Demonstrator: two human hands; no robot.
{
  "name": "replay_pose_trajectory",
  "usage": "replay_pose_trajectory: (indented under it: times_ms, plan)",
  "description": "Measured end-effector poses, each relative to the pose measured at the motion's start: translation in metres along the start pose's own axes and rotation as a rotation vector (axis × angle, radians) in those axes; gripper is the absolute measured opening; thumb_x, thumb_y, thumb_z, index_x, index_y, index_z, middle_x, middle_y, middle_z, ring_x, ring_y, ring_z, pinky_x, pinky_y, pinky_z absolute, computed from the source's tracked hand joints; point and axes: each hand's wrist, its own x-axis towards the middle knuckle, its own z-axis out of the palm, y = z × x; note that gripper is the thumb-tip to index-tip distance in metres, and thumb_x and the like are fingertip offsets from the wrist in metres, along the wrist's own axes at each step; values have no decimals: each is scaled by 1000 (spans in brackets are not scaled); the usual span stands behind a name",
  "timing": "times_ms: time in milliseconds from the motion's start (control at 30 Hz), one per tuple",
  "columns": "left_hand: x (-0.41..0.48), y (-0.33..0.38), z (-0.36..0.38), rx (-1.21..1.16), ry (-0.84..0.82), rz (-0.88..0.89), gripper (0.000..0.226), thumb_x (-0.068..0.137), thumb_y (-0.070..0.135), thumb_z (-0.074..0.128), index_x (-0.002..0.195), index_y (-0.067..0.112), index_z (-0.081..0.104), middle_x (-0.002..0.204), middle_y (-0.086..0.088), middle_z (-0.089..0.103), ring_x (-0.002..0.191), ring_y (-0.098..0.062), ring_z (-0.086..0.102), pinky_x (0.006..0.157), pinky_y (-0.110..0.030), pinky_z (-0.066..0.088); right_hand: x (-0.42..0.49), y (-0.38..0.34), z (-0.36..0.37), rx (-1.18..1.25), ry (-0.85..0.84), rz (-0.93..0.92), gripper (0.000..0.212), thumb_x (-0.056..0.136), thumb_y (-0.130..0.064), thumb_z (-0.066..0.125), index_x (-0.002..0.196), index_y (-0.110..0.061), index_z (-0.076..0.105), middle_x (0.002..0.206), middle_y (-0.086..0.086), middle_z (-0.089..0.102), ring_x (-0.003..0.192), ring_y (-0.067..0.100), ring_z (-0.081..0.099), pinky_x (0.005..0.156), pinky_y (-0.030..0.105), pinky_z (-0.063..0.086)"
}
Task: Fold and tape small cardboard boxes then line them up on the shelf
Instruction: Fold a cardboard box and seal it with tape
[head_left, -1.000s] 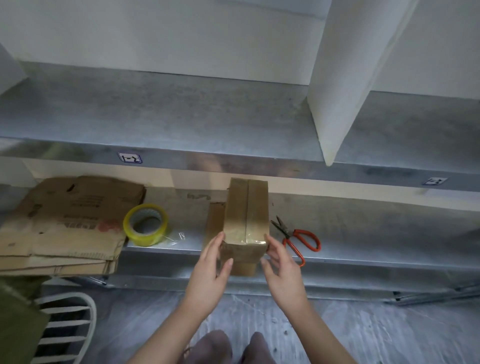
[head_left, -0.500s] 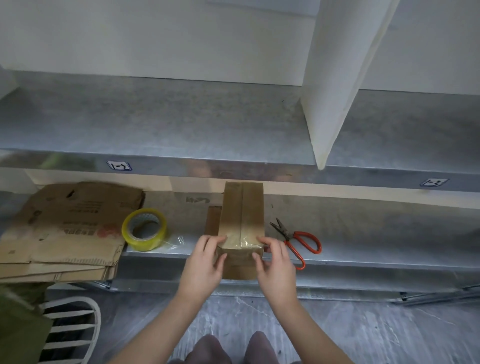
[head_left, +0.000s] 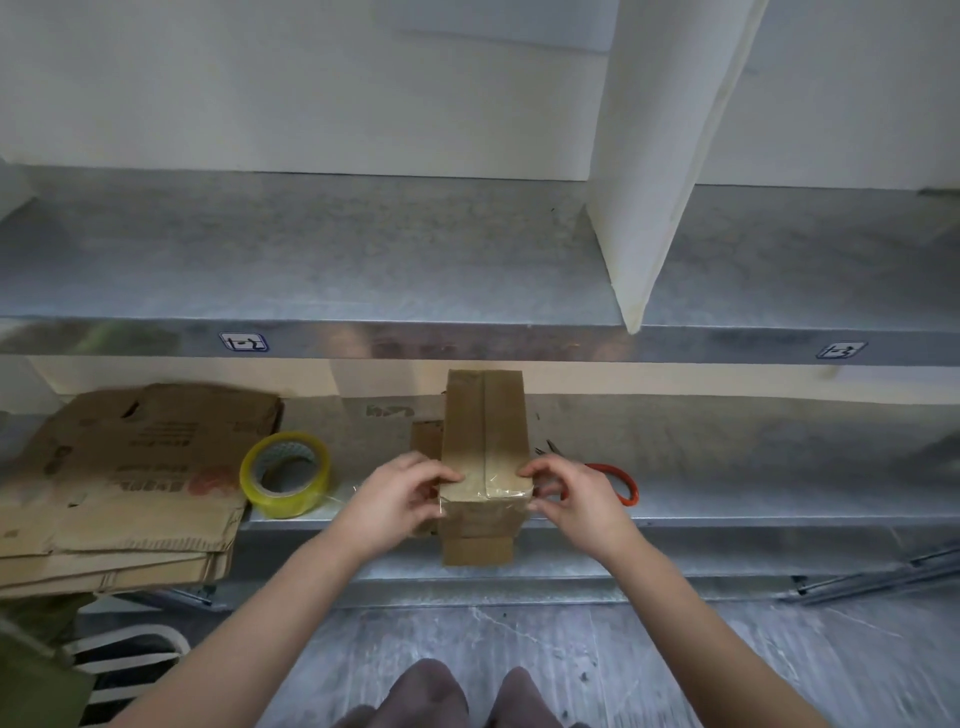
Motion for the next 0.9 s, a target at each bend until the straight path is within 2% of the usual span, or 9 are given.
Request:
replay_pose_trajectory:
  times_ms: [167,333,433,500,567,667,767,800,900]
  plan:
    - [-4,-9,22,-102,178,-36,39,81,9,75,110,35,69,128,13,43,122,-6,46,103,-21,43,-7,7,9,94,93,-4,50,75,-11,83,96,-50,60,111,-23,63,100,-3,63,84,10,49]
    - [-14,-3,48,-158,325,-88,42,88,4,66,119,31,66,132,9,48,125,-7,47,105,-33,45,-13,5,31,171,224,37,39,81,-8,77,106,-35,64,116,-20,64,104,-2,62,91,24,53]
    - [-17,-3,44,-350,215,-93,45,90,10,66,119,43,63,134,19,42,126,3,44,98,-18,47,-16,7,29,264,171,90,43,79,-9,78,108,-38,62,121,-19,61,112,7,60,84,30,58]
    - [-16,-1,33,-430,104,-94,36,86,33,71,117,50,62,133,27,37,123,15,39,93,-10,45,-16,7,24,306,129,126,41,75,-24,83,105,-43,61,120,-23,61,112,7,59,84,32,57]
    - [-13,0,28,-384,114,-95,35,78,45,74,112,48,64,128,27,40,117,19,41,91,-11,47,-15,5,23,258,159,140,39,74,-32,83,101,-46,59,117,-27,61,107,2,60,86,29,55]
    - [-8,1,32,-168,244,-53,30,81,29,76,108,38,64,116,20,50,111,12,48,96,-19,45,-14,3,30,187,220,90,39,76,-27,82,98,-48,57,113,-29,60,103,-4,60,87,25,53]
    - [-8,-4,39,-32,285,-7,30,86,26,71,115,24,66,120,8,54,113,-3,52,99,-24,45,-14,2,33,162,238,45,39,78,-27,81,98,-50,56,111,-30,58,103,-7,58,88,19,52]
    - [-9,-5,40,-32,288,-14,30,86,27,70,116,25,65,122,8,53,115,-5,52,99,-23,46,-13,2,31,157,231,48,39,78,-28,81,98,-50,56,112,-29,57,103,-7,58,87,17,50]
    - [-9,-4,37,-235,226,-76,39,84,29,72,118,44,58,124,21,48,118,8,47,93,-16,49,-12,3,25,181,184,77,35,76,-34,81,96,-49,56,113,-27,57,102,-7,58,83,12,49]
